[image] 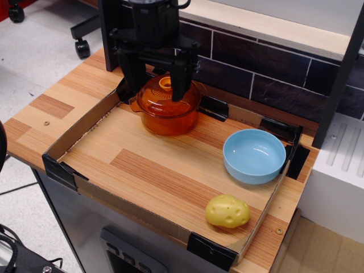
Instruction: Take lid off pot
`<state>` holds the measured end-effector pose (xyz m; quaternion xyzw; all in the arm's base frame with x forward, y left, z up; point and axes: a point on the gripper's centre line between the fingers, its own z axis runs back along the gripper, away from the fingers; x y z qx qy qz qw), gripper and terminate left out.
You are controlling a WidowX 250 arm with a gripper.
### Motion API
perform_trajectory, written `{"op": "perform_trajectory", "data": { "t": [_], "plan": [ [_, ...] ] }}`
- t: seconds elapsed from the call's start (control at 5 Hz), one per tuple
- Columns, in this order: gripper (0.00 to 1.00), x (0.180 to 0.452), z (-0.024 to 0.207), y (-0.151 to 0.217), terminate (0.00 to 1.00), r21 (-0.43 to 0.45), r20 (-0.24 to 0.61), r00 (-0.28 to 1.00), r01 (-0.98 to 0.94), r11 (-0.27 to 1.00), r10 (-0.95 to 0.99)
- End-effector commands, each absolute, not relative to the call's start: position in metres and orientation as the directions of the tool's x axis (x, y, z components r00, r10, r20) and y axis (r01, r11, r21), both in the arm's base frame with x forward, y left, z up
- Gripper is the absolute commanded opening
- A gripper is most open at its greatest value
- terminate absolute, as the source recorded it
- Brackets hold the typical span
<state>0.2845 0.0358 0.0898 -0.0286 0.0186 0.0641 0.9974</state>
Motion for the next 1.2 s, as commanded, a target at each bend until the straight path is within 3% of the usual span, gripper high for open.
{"op": "perform_trajectory", "data": {
  "t": [0.0,0.4,1.0],
  "plan": [
    [1.0,0.328,0.101,0.048,0.0,-0.041,0.044,0.979,-0.197,0.98,0.198],
    [1.0,0.341,0.091,0.054,0.0,-0.016,0.064,0.976,-0.207,0.978,0.208],
    [1.0,0.34,0.079,0.054,0.0,0.011,0.054,0.981,-0.185,0.983,0.184]
  ]
}}
